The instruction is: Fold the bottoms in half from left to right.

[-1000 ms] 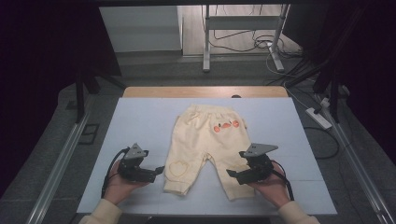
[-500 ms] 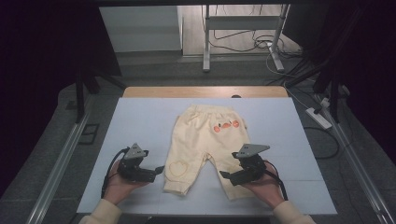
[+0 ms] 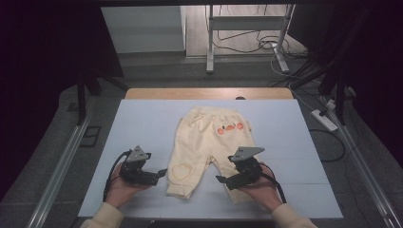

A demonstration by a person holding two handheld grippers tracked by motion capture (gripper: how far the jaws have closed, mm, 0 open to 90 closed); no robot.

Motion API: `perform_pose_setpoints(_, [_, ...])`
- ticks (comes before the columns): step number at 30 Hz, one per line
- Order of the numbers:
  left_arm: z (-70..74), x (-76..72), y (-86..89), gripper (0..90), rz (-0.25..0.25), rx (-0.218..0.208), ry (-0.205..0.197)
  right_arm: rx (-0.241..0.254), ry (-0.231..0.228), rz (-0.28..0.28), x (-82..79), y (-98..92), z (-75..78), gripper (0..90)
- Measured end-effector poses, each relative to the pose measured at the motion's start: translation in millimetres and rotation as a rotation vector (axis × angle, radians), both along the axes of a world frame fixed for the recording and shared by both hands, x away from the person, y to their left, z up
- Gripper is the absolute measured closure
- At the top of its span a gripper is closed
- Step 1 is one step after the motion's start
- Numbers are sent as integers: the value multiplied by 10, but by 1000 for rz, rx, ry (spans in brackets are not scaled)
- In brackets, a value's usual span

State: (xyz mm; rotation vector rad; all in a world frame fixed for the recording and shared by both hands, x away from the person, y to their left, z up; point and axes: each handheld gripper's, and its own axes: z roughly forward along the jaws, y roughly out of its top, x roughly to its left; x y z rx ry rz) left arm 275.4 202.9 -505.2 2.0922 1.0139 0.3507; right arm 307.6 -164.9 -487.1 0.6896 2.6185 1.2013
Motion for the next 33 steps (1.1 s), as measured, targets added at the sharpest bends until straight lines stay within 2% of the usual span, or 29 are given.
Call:
perform_pose_setpoints(11, [-6,4,-5,101,0,4,2,-8,8,42,-15,193,-25,149])
perform_pose_setpoints(24, [-7,3,1,103,0,1,2,-2,28,108,-38,540,-68,149])
perform_pose_setpoints(33, [-6,4,2,104,0,1,3,-7,29,137,-68,685,-84,150])
